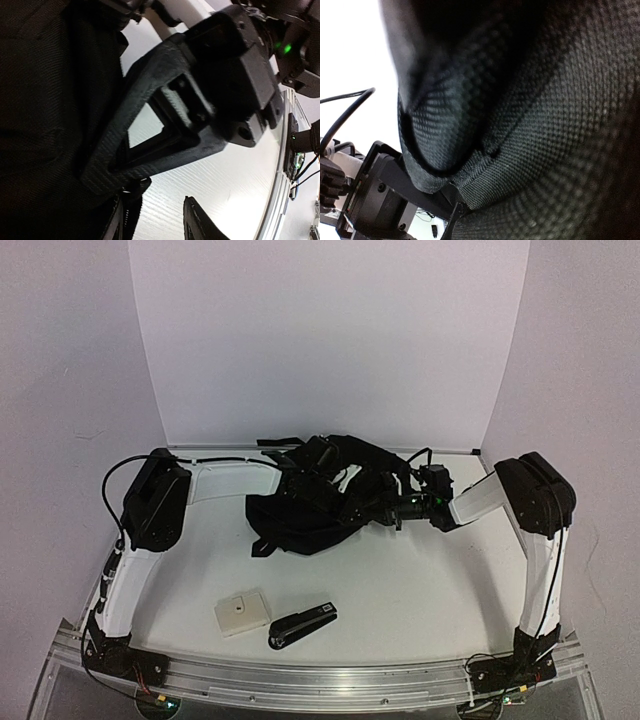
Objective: Pack the student bag
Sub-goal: Zip the student bag at the center of the board.
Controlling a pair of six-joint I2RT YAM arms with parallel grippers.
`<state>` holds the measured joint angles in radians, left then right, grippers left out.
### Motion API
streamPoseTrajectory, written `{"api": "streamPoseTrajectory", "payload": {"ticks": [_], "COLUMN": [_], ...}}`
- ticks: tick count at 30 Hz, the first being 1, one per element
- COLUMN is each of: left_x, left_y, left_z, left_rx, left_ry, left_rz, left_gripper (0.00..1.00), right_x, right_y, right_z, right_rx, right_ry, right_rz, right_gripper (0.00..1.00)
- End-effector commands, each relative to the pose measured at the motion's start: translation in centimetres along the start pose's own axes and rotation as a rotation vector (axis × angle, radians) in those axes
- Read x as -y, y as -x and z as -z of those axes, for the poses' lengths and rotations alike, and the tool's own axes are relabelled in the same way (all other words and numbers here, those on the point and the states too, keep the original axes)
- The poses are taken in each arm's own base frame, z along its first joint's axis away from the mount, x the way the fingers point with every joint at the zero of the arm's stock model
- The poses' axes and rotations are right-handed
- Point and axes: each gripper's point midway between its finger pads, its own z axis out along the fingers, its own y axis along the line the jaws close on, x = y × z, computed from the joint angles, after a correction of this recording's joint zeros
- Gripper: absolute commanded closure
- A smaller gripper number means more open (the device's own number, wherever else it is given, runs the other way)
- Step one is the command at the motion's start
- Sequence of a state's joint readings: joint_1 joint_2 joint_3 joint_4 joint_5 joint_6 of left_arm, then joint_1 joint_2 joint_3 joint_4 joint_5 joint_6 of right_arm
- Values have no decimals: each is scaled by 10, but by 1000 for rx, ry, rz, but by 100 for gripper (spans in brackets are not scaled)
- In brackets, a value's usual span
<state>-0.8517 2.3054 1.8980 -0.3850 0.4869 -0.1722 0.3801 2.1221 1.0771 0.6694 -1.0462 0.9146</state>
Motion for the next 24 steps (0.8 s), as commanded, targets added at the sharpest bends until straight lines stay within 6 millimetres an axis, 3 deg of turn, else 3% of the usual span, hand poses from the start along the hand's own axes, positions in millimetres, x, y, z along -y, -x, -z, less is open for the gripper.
{"api": "streamPoseTrajectory", "payload": {"ticks": [1,6,10,13,16,20,24], "left_x": [66,107,118,101,68,30,14], "left_y": [33,43,52,61,65,58,45], "left_z": [17,35,53,68,79,78,66], "left_rx": [76,98,133,178,194,170,114], "left_ry": [-173,-248,-240,-138,-51,33,70], "left_rz": [-121,-188,-207,-194,-115,-25,10], "left_gripper": [60,60,60,60,60,61,61], "right_x": [-14,-13,-12,-12,-13,-13,-14], "right_y": [-4,-4,-4,-4,-3,-4,-4], "right_z": [-6,-7,-7,-7,-7,-6,-6], "right_rx": [-30,-28,-29,-28,-26,-27,-27], "right_ry": [60,59,58,58,58,59,60], "right_rz": [35,34,32,34,35,35,34], "right_gripper": [100,100,100,100,100,100,100]}}
